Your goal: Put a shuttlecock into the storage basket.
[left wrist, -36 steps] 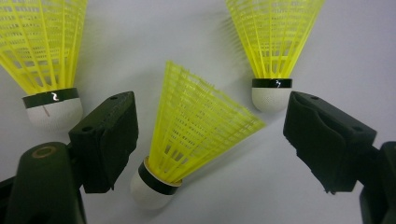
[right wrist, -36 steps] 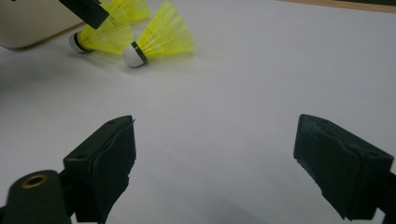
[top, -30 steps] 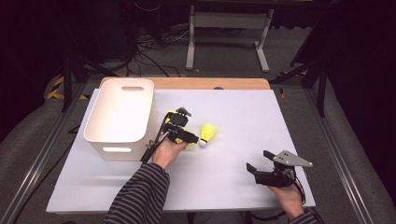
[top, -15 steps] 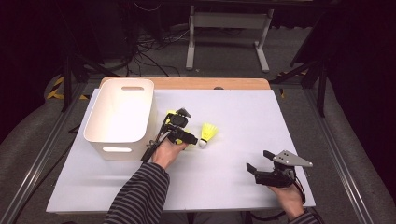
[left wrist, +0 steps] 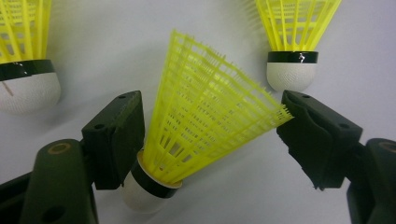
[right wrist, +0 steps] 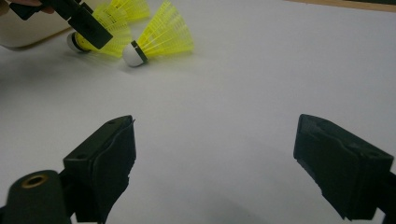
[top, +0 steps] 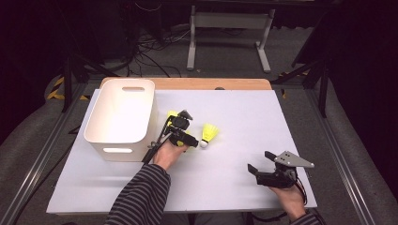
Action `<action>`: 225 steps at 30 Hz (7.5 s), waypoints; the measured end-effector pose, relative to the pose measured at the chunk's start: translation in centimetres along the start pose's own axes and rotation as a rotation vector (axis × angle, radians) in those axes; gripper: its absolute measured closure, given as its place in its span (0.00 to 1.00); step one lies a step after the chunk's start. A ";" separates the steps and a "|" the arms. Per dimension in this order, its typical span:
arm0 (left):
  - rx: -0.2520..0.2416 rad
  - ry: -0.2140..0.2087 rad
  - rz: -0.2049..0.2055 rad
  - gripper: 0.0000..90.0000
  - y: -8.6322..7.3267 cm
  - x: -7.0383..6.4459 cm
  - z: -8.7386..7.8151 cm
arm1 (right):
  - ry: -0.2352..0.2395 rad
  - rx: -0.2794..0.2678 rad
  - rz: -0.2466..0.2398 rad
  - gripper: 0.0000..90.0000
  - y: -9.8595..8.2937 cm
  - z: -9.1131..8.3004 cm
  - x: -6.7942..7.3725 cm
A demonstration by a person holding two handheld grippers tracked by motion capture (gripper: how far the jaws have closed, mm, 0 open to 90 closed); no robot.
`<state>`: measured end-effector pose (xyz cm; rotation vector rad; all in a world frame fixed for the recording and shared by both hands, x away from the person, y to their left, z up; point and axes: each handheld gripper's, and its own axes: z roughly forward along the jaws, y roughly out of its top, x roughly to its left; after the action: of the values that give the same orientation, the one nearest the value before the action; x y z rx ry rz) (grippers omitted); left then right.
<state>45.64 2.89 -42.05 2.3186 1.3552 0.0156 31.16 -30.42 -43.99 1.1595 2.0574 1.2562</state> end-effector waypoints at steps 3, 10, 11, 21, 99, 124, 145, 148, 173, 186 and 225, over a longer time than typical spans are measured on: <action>0.006 -0.006 -0.002 0.30 -0.1 0.1 0.1 | 0.000 0.001 -0.001 0.15 0.0 0.0 0.0; 0.016 0.001 0.002 0.34 -0.1 0.0 0.3 | 0.000 0.000 -0.001 0.15 0.0 0.0 0.0; 0.016 0.003 0.004 0.34 -0.1 -0.1 0.3 | 0.000 0.001 0.000 0.15 0.0 0.0 0.0; 0.033 0.001 0.024 0.35 -0.1 -0.2 0.5 | 0.001 0.001 -0.001 0.15 0.0 0.0 0.0; 0.047 0.036 0.100 0.53 -0.5 -0.4 -0.7 | -0.001 -0.001 0.002 0.15 0.0 0.0 0.0; 0.011 0.033 0.143 0.55 -0.3 -2.0 -3.1 | 0.000 -0.001 0.001 0.15 0.0 0.0 0.0; -0.017 0.034 0.187 0.56 0.3 -3.4 -6.0 | -0.001 0.000 0.002 0.15 0.0 0.0 0.0; -0.013 0.040 0.189 0.57 0.4 -3.4 -6.4 | -0.002 -0.001 0.002 0.15 0.0 0.0 0.0; -0.028 0.053 0.219 0.58 1.4 -3.6 -9.1 | -0.002 -0.001 0.001 0.15 0.0 0.0 0.0; -0.035 0.056 0.213 0.59 2.0 -3.7 -10.6 | -0.002 -0.002 0.001 0.15 0.0 0.0 0.0; -0.072 0.105 0.168 0.59 2.2 -1.3 -13.7 | 0.003 -0.043 0.011 0.15 0.1 -0.3 -0.1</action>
<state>43.57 6.02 -28.59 2.3924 1.1830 0.2376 31.07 -30.60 -43.75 1.1518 2.0184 1.3014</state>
